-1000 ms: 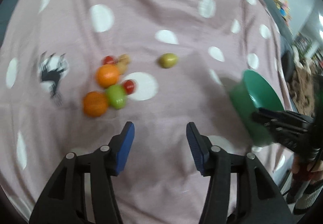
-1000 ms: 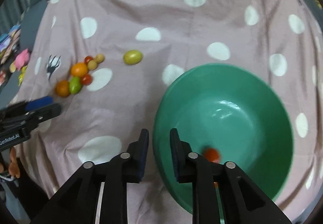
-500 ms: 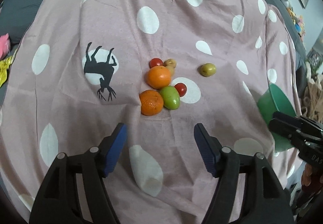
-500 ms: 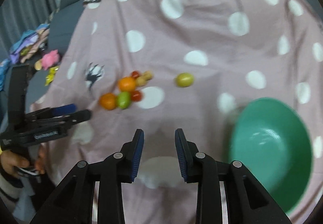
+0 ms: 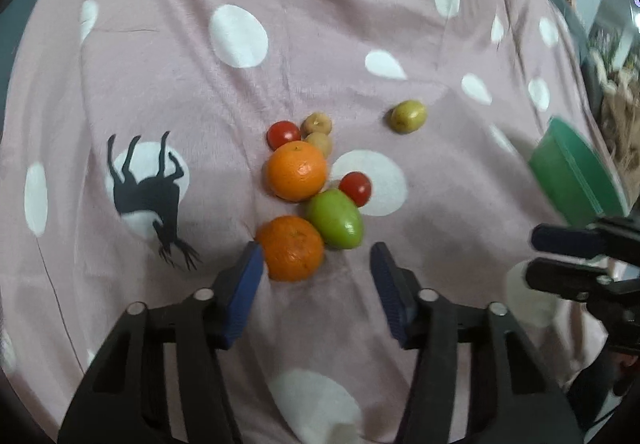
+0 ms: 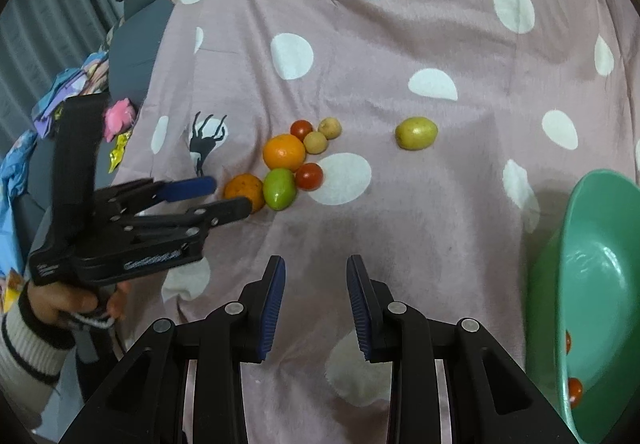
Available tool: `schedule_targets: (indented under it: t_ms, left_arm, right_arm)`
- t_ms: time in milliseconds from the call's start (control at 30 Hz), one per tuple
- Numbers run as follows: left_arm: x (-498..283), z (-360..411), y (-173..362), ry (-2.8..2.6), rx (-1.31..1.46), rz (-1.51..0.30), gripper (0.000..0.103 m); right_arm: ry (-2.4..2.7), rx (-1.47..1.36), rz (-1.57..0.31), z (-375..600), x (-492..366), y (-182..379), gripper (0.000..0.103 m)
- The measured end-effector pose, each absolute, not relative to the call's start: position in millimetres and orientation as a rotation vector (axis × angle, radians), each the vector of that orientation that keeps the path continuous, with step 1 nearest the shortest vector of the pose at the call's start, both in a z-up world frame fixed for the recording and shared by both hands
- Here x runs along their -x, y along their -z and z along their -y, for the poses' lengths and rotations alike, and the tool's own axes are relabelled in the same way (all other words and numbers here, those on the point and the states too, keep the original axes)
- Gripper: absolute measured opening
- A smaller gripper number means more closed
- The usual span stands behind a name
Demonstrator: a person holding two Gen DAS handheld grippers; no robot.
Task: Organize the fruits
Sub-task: 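Move both tools back toward the fruit cluster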
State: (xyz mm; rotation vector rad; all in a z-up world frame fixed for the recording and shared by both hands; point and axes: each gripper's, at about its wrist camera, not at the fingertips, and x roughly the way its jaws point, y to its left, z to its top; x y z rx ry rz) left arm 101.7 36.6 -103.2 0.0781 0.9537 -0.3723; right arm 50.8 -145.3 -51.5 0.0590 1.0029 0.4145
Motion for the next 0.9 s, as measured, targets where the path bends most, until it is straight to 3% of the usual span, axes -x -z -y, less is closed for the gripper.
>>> schedule_targets:
  t_ms: [267,700,900]
  left_arm:
    - [-114,-30,111,0.366,-0.236,-0.943,0.038]
    - [-132,-16,120,0.394,-0.429,-0.946,0.039]
    - [-132,-37,112,0.421,-0.215,-0.958,0.037]
  right_arm:
    - [-0.423,-0.069,-1.012,147,-55,56,0.031]
    - [-0.406,-0.079,-1.011,153,-53,58,0.031]
    - [-0.405,-0.085,-1.018,154,-53,61,0.031]
